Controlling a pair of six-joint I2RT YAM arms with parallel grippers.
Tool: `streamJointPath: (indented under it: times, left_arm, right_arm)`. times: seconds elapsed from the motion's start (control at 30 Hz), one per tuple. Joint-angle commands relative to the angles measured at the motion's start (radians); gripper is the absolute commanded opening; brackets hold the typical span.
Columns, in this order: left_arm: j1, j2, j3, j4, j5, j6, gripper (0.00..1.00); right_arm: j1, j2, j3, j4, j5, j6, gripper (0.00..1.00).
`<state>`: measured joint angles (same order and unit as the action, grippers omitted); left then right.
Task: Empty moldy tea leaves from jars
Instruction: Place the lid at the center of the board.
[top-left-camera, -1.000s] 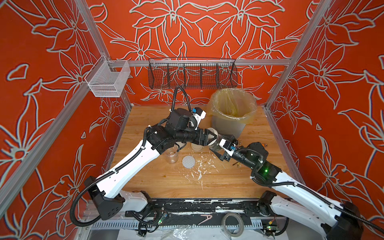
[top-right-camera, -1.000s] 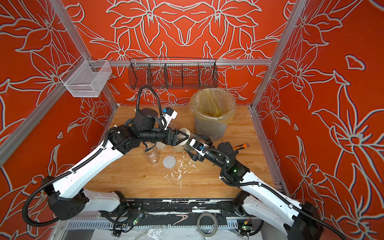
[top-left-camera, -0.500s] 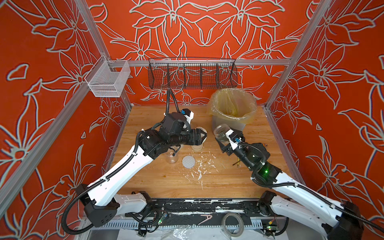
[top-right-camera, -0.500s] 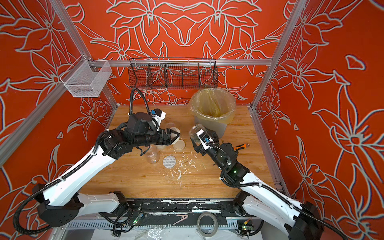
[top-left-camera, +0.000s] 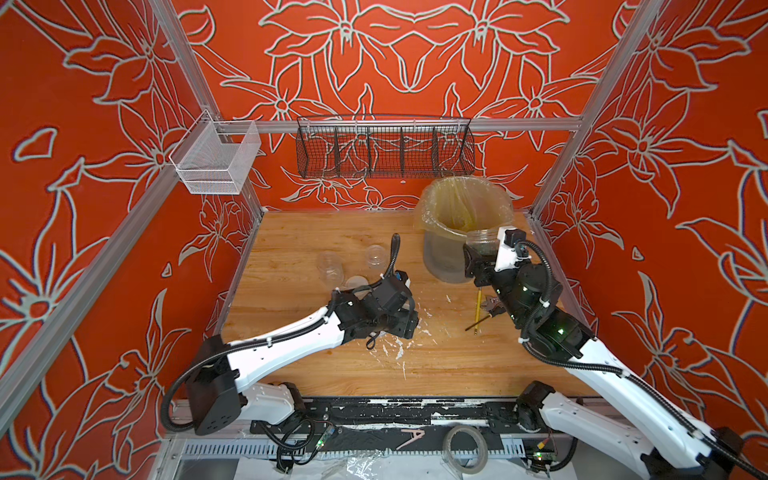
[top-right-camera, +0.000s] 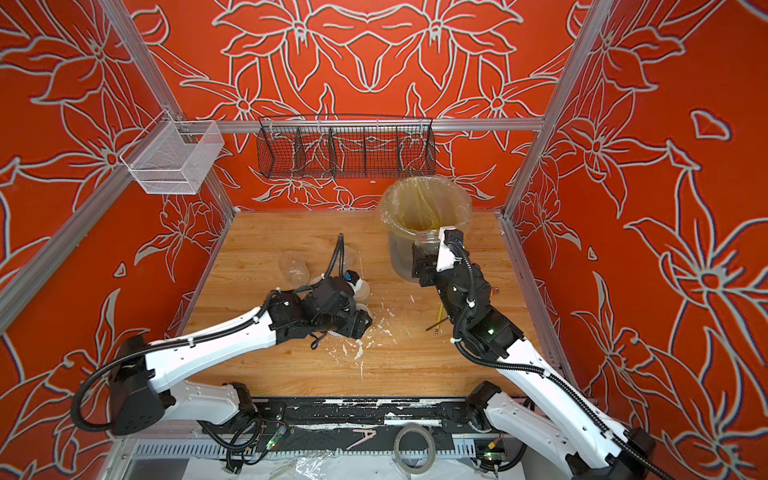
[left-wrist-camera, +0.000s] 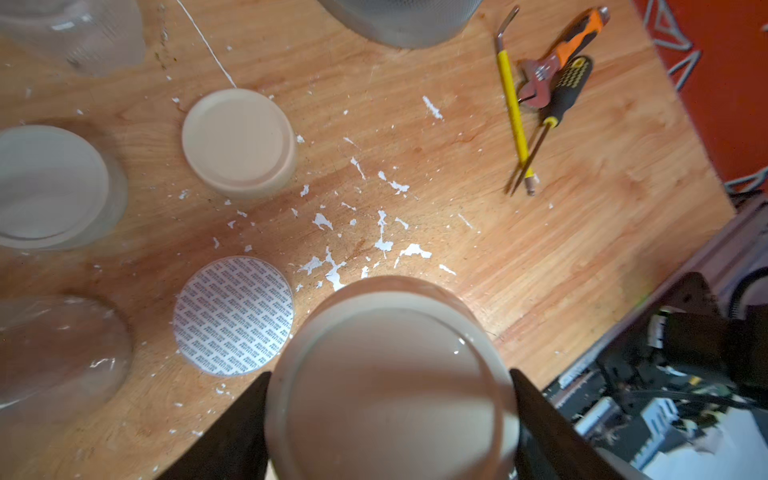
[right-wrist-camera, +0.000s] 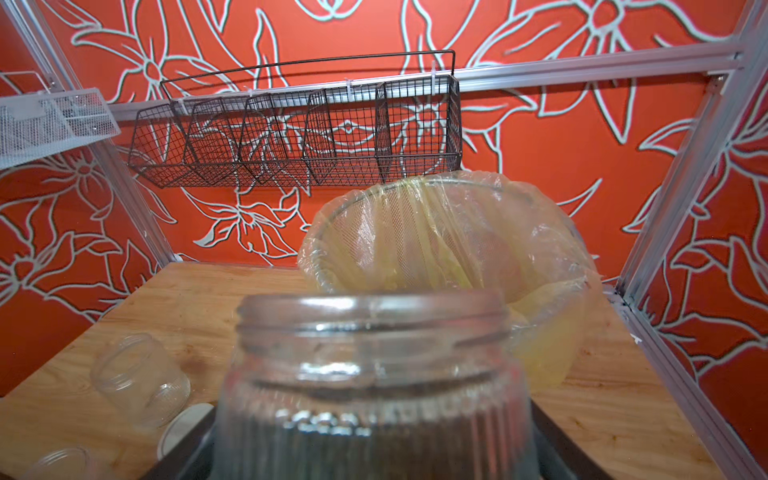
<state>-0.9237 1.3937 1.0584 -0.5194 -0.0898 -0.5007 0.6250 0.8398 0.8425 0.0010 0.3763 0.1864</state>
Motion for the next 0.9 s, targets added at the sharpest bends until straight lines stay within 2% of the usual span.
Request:
streamJointPath:
  times: [0.0, 0.2, 0.67, 0.77, 0.87]
  left_arm:
    - [-0.015, 0.099, 0.018, 0.071, -0.067, -0.037, 0.36]
    - [-0.015, 0.278, 0.082, 0.04, -0.089, -0.039, 0.36]
    - [-0.014, 0.51, 0.136, 0.078, -0.166, -0.002, 0.37]
    - [-0.012, 0.52, 0.129, 0.073, -0.202, -0.019, 0.45]
    - [-0.009, 0.512, 0.113, 0.068, -0.22, -0.028, 0.62]
  right_arm:
    - [-0.006, -0.003, 0.032, -0.04, -0.007, 0.088, 0.23]
    - [-0.01, -0.025, -0.009, -0.009, -0.003, 0.086, 0.21]
    - [-0.011, -0.031, -0.019, -0.017, -0.071, 0.061, 0.19]
    - [-0.011, -0.031, -0.02, -0.019, -0.076, 0.061, 0.19]
    - [-0.011, -0.03, -0.022, -0.018, -0.077, 0.059, 0.19]
